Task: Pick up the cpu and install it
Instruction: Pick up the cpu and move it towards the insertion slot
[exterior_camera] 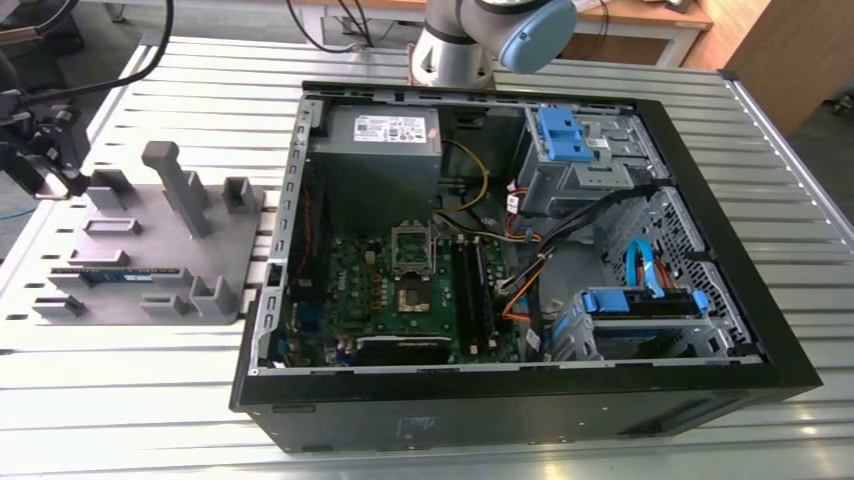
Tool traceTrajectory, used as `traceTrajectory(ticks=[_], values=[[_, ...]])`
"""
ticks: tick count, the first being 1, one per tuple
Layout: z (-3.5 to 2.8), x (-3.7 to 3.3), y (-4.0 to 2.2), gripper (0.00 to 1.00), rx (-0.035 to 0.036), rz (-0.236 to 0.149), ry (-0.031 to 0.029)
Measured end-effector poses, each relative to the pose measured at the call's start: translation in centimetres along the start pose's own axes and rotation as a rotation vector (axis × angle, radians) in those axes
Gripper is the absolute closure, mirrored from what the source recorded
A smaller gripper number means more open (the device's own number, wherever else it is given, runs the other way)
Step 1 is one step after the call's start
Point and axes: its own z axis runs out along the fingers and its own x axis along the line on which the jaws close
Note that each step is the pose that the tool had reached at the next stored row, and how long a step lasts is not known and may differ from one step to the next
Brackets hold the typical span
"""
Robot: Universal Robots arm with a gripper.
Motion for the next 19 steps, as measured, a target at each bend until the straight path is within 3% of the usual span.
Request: traceTrajectory(ticks=[19], values=[[-0.56, -0.01, 0.01, 0.53, -0.0001, 0.000, 0.0000]])
